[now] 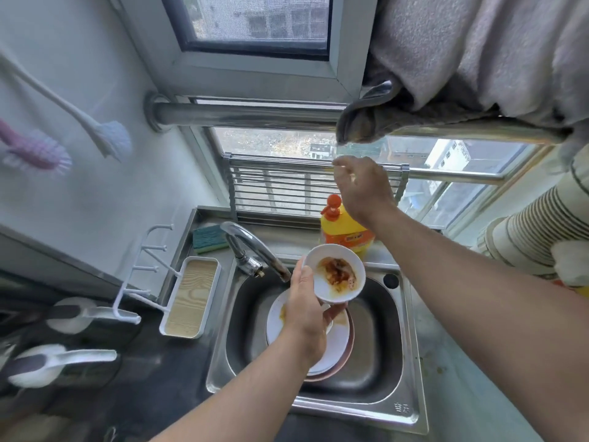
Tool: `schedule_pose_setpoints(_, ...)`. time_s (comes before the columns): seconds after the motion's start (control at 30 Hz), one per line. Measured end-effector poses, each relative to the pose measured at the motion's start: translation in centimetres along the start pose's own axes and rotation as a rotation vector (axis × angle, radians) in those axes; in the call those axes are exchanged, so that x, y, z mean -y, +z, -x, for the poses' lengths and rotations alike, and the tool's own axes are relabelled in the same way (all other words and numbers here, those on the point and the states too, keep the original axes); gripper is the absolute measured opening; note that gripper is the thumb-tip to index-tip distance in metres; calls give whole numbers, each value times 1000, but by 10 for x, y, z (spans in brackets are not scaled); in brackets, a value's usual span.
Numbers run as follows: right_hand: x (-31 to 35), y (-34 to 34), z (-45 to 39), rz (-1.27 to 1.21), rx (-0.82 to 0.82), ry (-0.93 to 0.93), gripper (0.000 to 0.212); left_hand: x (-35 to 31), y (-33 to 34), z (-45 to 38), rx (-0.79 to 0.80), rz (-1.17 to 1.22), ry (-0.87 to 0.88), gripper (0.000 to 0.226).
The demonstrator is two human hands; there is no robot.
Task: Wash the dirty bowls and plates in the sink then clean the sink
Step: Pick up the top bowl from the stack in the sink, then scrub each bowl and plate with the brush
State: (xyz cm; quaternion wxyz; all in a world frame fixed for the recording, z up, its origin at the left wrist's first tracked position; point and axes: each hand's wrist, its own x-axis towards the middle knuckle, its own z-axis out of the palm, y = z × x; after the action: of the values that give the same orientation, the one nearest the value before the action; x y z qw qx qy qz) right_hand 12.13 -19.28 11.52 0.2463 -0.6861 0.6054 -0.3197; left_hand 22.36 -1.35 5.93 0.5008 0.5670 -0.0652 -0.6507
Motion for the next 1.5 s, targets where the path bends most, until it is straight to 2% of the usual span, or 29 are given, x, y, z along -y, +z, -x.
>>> schedule_pose_setpoints(0.1, 52, 9, -4, -182, 67, -33, 33, -6, -18, 10, 40, -20, -28, 35)
schedule_pose_setpoints(0.27, 147, 39, -5, -341, 258, -113, 27, -38, -55, 32, 125, -91, 59, 44)
schedule_pose_setpoints(0.43, 203, 71, -5, -335, 352, -158, 30, -84, -104, 38, 37, -113, 95, 53)
schedule_pose_setpoints(0.63, 284, 102, -19, -404, 287, -203, 61, -156, -151, 45, -11, -81, 216, 56)
schedule_pose_setpoints(0.7, 311, 113, -27, -420, 278, -237, 62, -181, -159, 45, -42, -80, 266, 60)
schedule_pose_setpoints(0.77, 337, 119, -37, -357, 308, -280, 57, -206, -163, 47, -52, -64, 302, 54)
schedule_pose_setpoints(0.87, 369, 121, -47, -239, 375, -325, 52, -237, -164, 49, -66, -49, 342, 59)
schedule_pose_setpoints(0.97, 390, 124, -54, -156, 382, -325, 44, -257, -162, 45, -94, -43, 369, 62)
schedule_pose_setpoints(1.1, 397, 130, -59, -23, 290, -388, 26, -275, -160, 43, -109, -10, 378, 61)
schedule_pose_setpoints(1.33, 386, 124, -52, -204, 324, -428, 13, -274, -159, 41, -97, 47, 322, 65)
schedule_pose_setpoints(1.5, 378, 108, -57, -62, 249, -510, 14, -270, -159, 44, -97, 51, 312, 61)
